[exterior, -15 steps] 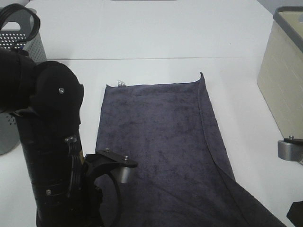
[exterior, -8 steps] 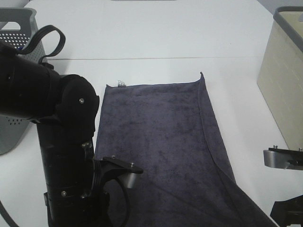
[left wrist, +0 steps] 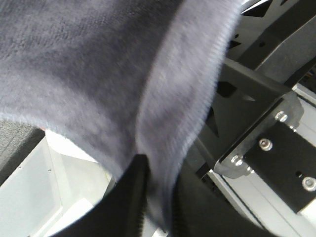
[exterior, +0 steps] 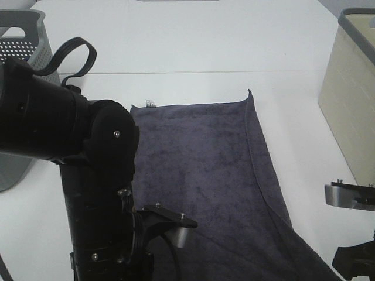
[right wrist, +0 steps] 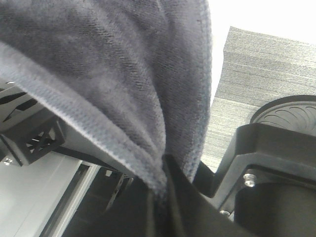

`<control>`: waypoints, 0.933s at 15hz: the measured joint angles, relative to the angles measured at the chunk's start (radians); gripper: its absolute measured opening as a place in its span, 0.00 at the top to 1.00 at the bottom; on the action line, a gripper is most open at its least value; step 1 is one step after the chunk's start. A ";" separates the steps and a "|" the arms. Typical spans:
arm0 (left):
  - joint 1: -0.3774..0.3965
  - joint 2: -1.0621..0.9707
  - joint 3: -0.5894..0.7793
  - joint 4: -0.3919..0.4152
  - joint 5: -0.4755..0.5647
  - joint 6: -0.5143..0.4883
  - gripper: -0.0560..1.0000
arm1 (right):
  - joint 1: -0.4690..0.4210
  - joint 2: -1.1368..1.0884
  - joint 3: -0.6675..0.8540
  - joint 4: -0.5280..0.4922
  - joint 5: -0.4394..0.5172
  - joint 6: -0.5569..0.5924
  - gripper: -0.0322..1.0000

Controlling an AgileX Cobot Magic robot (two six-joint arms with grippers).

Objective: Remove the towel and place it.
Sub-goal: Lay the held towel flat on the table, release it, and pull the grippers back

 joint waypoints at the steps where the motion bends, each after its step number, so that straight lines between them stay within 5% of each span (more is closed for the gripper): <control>1: 0.000 0.000 0.000 0.000 -0.006 -0.008 0.72 | 0.000 0.000 0.000 0.005 0.000 0.000 0.89; 4: 0.000 0.000 0.000 0.000 -0.012 -0.045 0.48 | 0.000 -0.004 0.000 0.012 0.000 0.000 0.60; 7: 0.000 0.000 0.000 0.000 -0.012 -0.054 0.39 | 0.000 -0.055 0.000 0.014 0.001 -0.002 0.37; 13: 0.000 -0.006 -0.012 0.010 0.014 -0.056 0.39 | 0.000 -0.222 -0.069 -0.021 -0.012 -0.002 0.33; 14: 0.000 -0.034 -0.065 0.085 0.046 -0.076 0.39 | 0.000 -0.249 -0.155 -0.066 -0.046 -0.002 0.33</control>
